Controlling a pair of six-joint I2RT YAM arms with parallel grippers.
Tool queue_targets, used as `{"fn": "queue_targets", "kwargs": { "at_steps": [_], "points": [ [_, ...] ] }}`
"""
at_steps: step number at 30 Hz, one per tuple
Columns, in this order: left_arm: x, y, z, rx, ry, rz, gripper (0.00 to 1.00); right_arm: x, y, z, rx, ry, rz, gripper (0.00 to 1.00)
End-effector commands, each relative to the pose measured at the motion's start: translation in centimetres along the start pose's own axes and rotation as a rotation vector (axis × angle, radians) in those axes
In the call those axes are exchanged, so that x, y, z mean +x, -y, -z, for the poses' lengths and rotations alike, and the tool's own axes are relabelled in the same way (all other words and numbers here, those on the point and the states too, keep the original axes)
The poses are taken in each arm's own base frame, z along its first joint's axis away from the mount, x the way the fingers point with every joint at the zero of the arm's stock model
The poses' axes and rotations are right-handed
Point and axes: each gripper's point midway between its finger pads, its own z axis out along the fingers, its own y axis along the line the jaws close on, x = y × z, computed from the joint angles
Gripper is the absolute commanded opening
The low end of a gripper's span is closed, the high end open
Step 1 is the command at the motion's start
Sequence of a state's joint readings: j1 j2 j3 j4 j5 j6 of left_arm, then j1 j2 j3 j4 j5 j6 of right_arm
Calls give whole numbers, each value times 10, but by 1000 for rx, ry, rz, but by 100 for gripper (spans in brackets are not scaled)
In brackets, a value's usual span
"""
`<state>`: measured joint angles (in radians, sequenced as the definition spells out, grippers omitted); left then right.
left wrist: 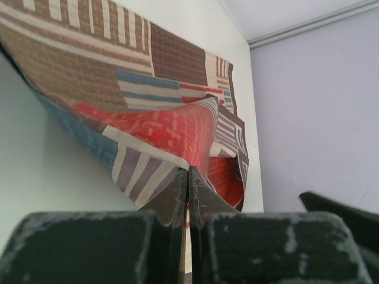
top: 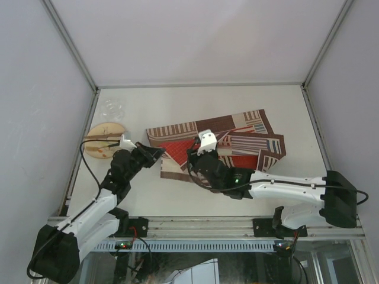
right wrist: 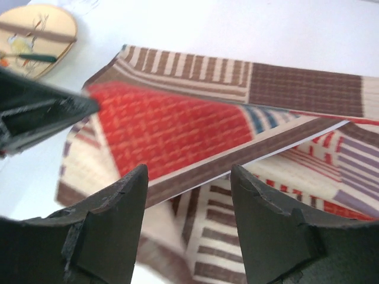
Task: Set the dinner table for one person
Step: Flatten out the napkin at the center of the board.
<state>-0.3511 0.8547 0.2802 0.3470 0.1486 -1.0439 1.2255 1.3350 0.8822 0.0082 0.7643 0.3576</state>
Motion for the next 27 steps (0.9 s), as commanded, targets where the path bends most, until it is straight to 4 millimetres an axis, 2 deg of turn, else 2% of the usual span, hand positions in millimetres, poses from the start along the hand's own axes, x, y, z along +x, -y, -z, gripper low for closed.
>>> {"fn": "queue_targets", "kwargs": {
  "at_steps": [1, 5, 10, 18, 20, 24, 27],
  "points": [
    [3, 17, 12, 46, -33, -14, 3, -16, 34, 5, 87, 34, -31, 58],
    [10, 15, 24, 34, -64, -19, 3, -21, 49, 4, 121, 49, -46, 58],
    [19, 12, 41, 2, -121, -47, 3, -21, 55, 4, 128, 46, -67, 58],
    [45, -11, 63, -79, -252, -90, 5, -24, 65, 6, 152, 46, -89, 58],
    [50, -13, 64, -84, -275, -93, 13, -24, 67, 6, 157, 47, -92, 58],
    [54, -14, 68, -92, -313, -109, 38, -24, 72, 6, 169, 45, -94, 58],
    [56, -11, 71, -87, -340, -122, 47, -23, 75, 5, 181, 38, -98, 58]
  ]
}}
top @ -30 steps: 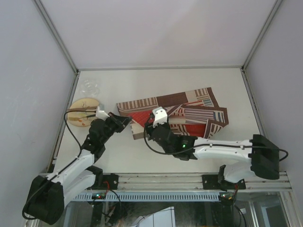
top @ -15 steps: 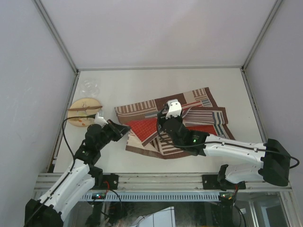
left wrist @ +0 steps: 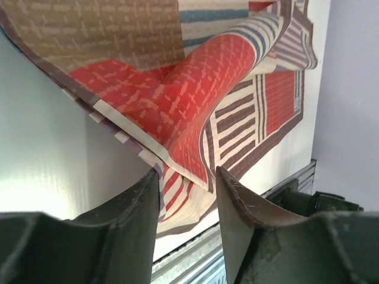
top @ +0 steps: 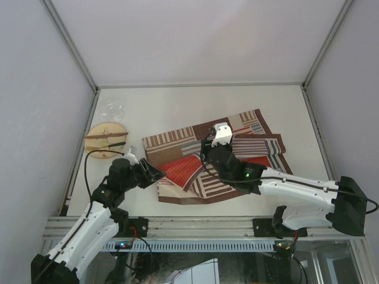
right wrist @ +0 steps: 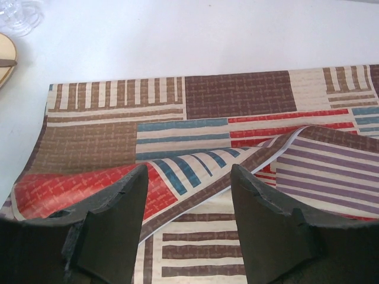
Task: Set the dinner table for one person
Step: Flatten out the napkin at the center of the board.
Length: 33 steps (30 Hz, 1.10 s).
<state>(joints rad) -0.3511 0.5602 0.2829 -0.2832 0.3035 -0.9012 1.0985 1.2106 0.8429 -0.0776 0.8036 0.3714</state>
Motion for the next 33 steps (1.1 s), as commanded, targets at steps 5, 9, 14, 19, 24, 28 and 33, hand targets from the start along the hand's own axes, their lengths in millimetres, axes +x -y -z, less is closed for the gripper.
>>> {"fn": "queue_targets", "kwargs": {
  "at_steps": [5, 9, 14, 19, 24, 28, 33],
  "points": [
    [-3, 39, 22, 89, -66, -98, 54, -3, 13, -4, 42, -1, -57, 58],
    [5, 37, 25, 93, -103, -111, 54, 0, 16, -8, 49, -12, -68, 58],
    [23, 28, 29, 86, -168, -100, 54, 2, 19, -12, 49, -26, -82, 58],
    [25, 28, 40, 80, -152, -100, 55, -1, 22, -14, 51, -23, -90, 57],
    [11, 47, 60, 82, -108, -128, 55, -3, 24, -16, 52, -21, -103, 57],
    [-3, 71, 80, 103, -74, -155, 55, -1, 25, -18, 56, -28, -110, 57],
    [-15, 93, 104, 114, -46, -190, 55, 4, 28, -21, 69, -42, -119, 57]
  ]
}}
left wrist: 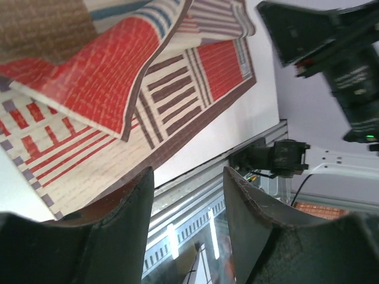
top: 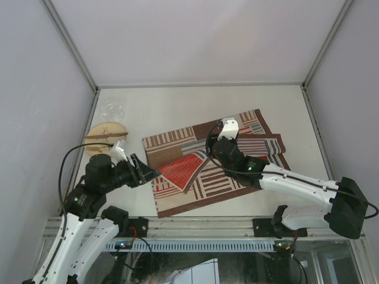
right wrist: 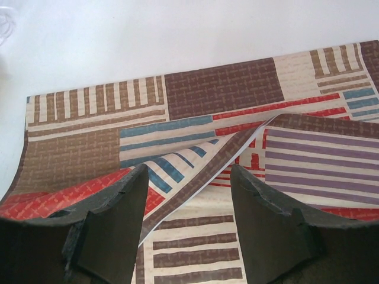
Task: Set the dinner table for one person
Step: Flatten out the napkin at the center of the board.
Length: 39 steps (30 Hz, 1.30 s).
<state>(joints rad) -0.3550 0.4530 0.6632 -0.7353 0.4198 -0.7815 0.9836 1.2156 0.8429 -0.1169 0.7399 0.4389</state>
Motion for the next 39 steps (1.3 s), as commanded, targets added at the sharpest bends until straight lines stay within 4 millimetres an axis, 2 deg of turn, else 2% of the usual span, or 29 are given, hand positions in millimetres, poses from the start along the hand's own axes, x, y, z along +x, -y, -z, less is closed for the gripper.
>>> {"fn": "queue_targets", "kwargs": {
  "at_steps": [1, 3, 5, 8, 12, 16, 20, 21, 23, 26, 31, 39],
  "points": [
    [-12, 18, 22, -2, 31, -67, 55, -1, 2, -4, 11, 2, -49, 57],
    [-15, 10, 19, -43, 46, -76, 56, 2, 4, -6, 15, -9, -64, 57],
    [-21, 3, 7, -63, 54, -78, 56, 4, 8, -10, 21, -15, -97, 57],
    [-32, 1, -20, -37, 70, -50, 53, 10, 16, -15, 35, -26, -142, 56],
    [-57, -7, -58, -30, 136, -27, 51, 17, 31, -25, 68, -39, -215, 55],
    [-77, -21, -93, -90, 141, -44, 46, 33, 46, -30, 80, -59, -358, 53],
    [-98, -33, -117, -151, 166, -81, 44, 56, 59, -32, 75, -80, -543, 52],
    [-105, -37, -121, -178, 178, -89, 44, 66, 63, -32, 76, -91, -589, 51],
    [-113, -45, -128, -224, 191, -103, 43, 73, 68, -36, 75, -91, -669, 50],
    [-122, -42, -136, -216, 207, -105, 43, 76, 73, -44, 99, -71, -702, 49],
    [-121, -33, -137, -176, 198, -104, 43, 67, 72, -65, 80, -46, -732, 49],
    [-123, -26, -120, -183, 210, -147, 43, 53, 65, -101, 72, -46, -725, 49]
  ]
}}
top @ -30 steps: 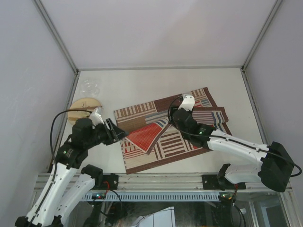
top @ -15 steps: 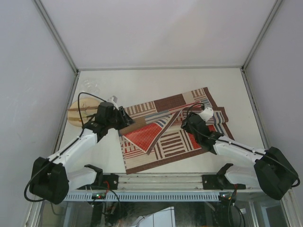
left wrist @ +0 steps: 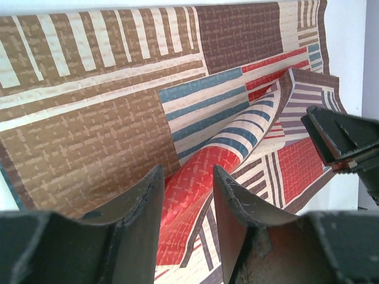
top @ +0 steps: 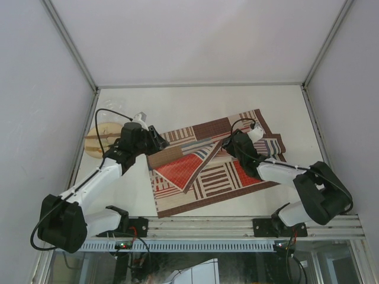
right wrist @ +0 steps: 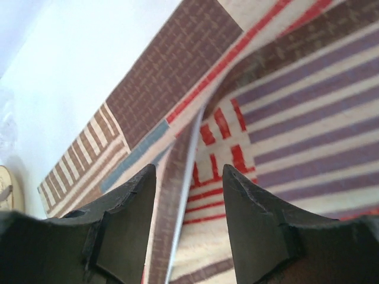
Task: Set the dinner table for one person
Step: Flatten out the napkin at the center of the board.
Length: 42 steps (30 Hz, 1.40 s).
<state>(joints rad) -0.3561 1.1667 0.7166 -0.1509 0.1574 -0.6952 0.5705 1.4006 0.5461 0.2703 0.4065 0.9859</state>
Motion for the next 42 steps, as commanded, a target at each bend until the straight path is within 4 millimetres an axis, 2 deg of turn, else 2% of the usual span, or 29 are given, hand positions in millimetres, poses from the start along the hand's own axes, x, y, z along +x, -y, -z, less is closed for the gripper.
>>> {"fn": "queue_targets", "kwargs": {
  "at_steps": [1, 6, 10, 23, 31, 35, 40, 42],
  "points": [
    [-34, 27, 22, 57, 107, -72, 43, -22, -39, -13, -98, 53, -49, 49],
    [-43, 30, 35, 41, 128, -102, 44, -20, -44, -30, -95, 37, -51, 48],
    [-45, 31, 37, 32, 123, -112, 44, -20, -45, -35, -92, 35, -39, 48],
    [-30, 23, 8, 22, 32, -107, 44, -15, -37, -43, -69, 23, -22, 48],
    [-34, 25, 14, 28, 41, -109, 44, -12, -39, -45, -78, 13, -40, 47],
    [-36, 26, 15, 29, 47, -110, 44, -13, -41, -45, -85, 16, -45, 28],
    [-34, 24, 14, 26, 40, -108, 44, -14, -42, -43, -91, 18, -36, 8],
    [-33, 23, 14, 27, 38, -107, 44, -15, -44, -41, -95, 16, -34, 3]
  ]
}}
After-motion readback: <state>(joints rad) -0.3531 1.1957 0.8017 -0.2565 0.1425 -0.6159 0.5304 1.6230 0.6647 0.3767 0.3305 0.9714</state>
